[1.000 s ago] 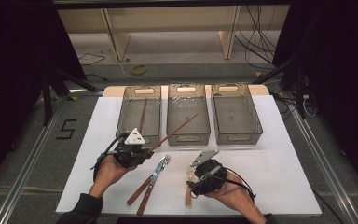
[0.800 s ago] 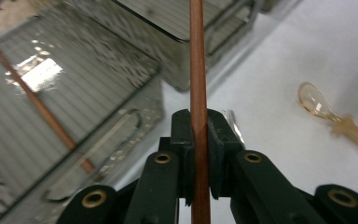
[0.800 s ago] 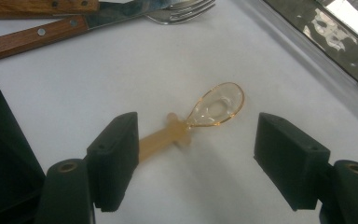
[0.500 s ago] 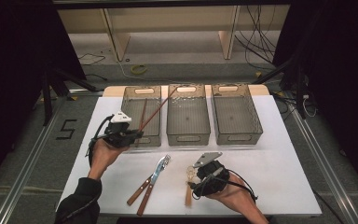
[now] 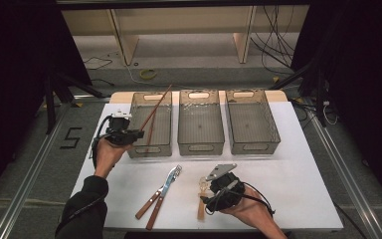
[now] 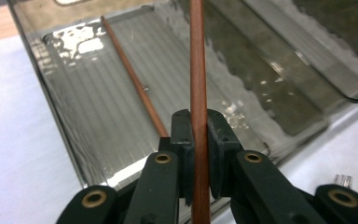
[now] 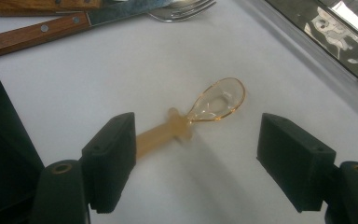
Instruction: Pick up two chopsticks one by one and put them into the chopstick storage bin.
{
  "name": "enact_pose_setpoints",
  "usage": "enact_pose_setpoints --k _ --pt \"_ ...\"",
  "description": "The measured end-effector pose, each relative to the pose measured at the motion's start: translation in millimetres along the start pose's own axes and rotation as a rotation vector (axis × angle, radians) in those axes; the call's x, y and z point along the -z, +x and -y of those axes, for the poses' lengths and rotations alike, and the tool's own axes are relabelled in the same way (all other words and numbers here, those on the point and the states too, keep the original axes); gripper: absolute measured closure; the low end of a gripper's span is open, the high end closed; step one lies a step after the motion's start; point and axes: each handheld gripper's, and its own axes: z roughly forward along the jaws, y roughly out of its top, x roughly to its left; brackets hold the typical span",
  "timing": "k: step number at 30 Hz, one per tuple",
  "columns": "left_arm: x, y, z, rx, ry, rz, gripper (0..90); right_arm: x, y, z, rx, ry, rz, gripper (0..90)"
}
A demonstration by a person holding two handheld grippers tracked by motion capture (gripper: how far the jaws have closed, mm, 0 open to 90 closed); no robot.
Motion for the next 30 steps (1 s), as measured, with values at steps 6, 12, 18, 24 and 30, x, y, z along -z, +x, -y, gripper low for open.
enact_pose_setpoints --k 6,12,18,24,30 --pt "-8.8 5.1 -1.5 0.029 0.026 -0.025 82.6 -1.5 1.2 0.7 0.005 0.013 -0.006 28.9" --pt "-17.3 9.3 -1.1 0.068 0.043 -0.047 82.4 -0.7 1.6 0.7 -0.002 0.011 -0.009 28.9" --pt "-21.8 10.3 -0.6 0.086 0.061 -0.058 82.2 -0.2 1.5 1.0 0.001 0.015 -0.012 28.9" --pt "-23.6 11.8 0.4 0.104 0.060 -0.067 80.2 0.6 1.7 1.0 0.004 0.013 -0.012 28.9" --pt "-14.5 6.4 -4.1 0.102 0.046 -0.036 58.3 0.7 0.2 1.1 -0.005 0.014 -0.006 28.9"
